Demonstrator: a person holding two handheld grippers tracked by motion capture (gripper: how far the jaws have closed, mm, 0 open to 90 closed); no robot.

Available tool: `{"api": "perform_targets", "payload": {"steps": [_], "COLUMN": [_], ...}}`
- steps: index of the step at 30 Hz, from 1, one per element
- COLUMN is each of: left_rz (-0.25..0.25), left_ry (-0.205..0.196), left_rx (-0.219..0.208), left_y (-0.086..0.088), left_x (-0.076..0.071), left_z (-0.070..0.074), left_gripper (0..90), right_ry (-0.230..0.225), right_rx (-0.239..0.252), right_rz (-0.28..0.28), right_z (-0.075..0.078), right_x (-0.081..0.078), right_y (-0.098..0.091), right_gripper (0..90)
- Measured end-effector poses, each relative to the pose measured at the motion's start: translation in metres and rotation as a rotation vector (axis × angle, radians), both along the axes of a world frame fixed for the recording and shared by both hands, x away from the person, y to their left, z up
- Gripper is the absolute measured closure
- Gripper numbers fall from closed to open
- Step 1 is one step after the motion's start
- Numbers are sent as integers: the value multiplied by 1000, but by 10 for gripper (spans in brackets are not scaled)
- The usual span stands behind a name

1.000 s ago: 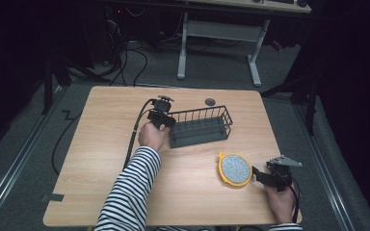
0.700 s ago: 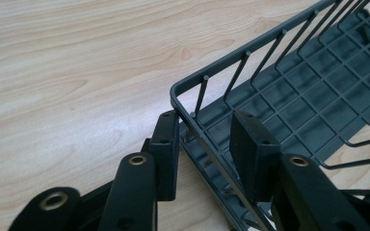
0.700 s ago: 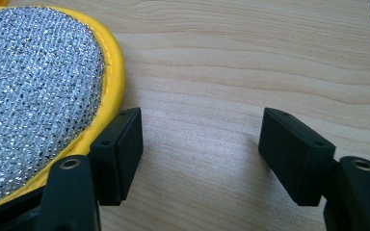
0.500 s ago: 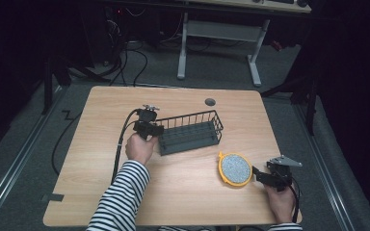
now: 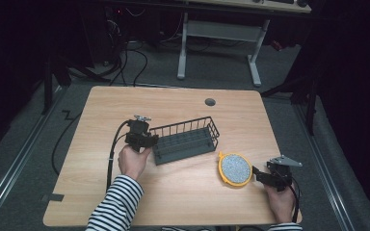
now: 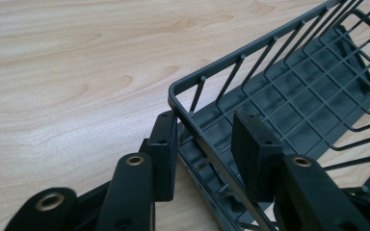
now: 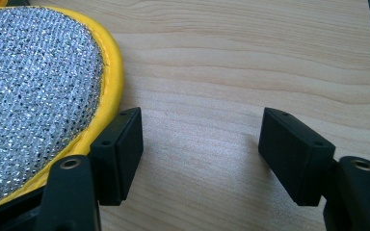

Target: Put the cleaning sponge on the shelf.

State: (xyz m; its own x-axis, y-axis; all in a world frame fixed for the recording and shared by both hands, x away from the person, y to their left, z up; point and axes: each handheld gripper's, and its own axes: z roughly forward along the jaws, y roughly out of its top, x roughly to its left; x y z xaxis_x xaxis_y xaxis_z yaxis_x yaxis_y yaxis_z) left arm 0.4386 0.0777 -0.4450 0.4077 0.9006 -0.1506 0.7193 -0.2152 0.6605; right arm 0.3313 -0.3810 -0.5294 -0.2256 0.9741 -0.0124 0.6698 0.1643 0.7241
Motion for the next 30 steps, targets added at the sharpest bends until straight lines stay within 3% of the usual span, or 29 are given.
{"api": "perform_targets", "payload": {"steps": [7, 12, 19, 25, 30], "left_rz": [-2, 19, 7, 24, 60], "left_ry": [-11, -52, -75, -107, -121], "left_rx": [6, -51, -55, -89, -110], "left_y": [3, 12, 24, 48, 76], "left_x": [-7, -9, -17, -32, -51], "left_z": [2, 10, 17, 16, 3], "left_gripper": [586, 469, 426, 370, 351], "right_ry": [0, -1, -1, 0, -3], "right_rx": [-3, -4, -4, -3, 6], "right_rz": [-1, -1, -2, -1, -5], "right_z": [0, 0, 0, 0, 0], "right_x": [0, 0, 0, 0, 0], "right_y": [0, 0, 0, 0, 0], "right_gripper": [326, 326, 325, 329, 369]}}
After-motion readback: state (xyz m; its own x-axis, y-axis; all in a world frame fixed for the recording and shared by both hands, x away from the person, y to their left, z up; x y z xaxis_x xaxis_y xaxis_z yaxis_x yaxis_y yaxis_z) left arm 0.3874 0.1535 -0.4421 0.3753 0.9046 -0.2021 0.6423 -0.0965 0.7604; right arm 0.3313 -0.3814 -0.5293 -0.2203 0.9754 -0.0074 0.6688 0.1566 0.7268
